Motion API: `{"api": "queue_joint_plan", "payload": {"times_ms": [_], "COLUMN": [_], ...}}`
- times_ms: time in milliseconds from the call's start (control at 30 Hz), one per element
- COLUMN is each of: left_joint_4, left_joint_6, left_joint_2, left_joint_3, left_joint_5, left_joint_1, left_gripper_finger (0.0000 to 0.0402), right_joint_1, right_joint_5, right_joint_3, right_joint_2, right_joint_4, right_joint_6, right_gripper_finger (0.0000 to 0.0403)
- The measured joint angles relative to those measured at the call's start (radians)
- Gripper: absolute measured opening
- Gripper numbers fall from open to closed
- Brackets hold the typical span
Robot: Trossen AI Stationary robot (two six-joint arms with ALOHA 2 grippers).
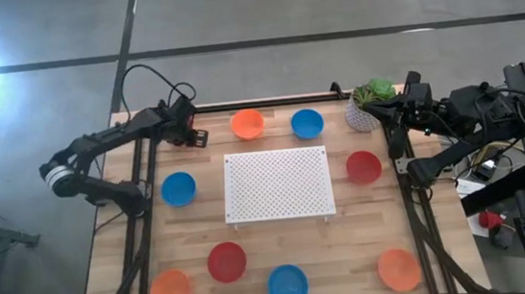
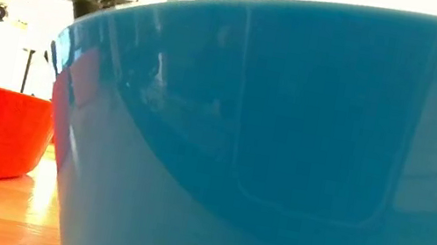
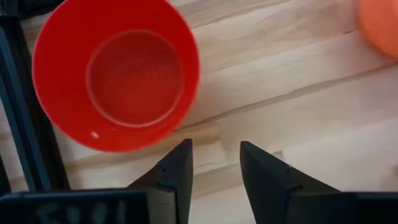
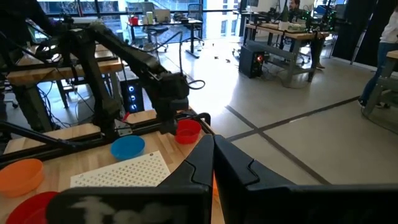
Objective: Pick & Place Mini bowls
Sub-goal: Put the top red bowl on the shelf
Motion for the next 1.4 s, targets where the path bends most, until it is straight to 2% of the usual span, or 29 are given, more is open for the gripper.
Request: {"api": "queue_joint_plan", "payload": {"times_ms": [167,267,667,1200,1300,1400], "left_joint_4": [0.018,0.04,0.059,0.114,0.114,0.114], "left_joint_6": [0.041,0.067,0.105,0.14,0.181,0.206], "left_joint_2": [0.063,0.091,0.111,0.213,0.217,0.217], "left_joint_3": [0.0,0.0,-0.001,-0.001,-0.001,-0.001], "left_joint_5": [-0.002,-0.052,-0.138,-0.154,-0.155,-0.156], "left_joint_1": [0.005,0.005,0.008,0.007,0.007,0.007], "left_gripper_finger": [0.0126,0.0126,0.0126,0.0125,0.0108,0.0049], "right_joint_1": [0.0,0.0,0.0,0.0,0.0,0.0], "right_joint_5": [0.0,0.0,0.001,0.001,0.001,0.001], "right_joint_3": [0.0,0.0,0.0,0.0,0.0,0.0], "right_joint_2": [0.0,0.0,0.0,0.0,0.0,0.0], "right_joint_4": [0.0,0.0,-0.001,-0.002,-0.002,-0.002], "right_joint_6": [0.0,0.0,0.0,0.0,0.0,0.0], "right_gripper_finger": [0.0008,0.0008,0.0008,0.0008,0.0008,0.0008]}}
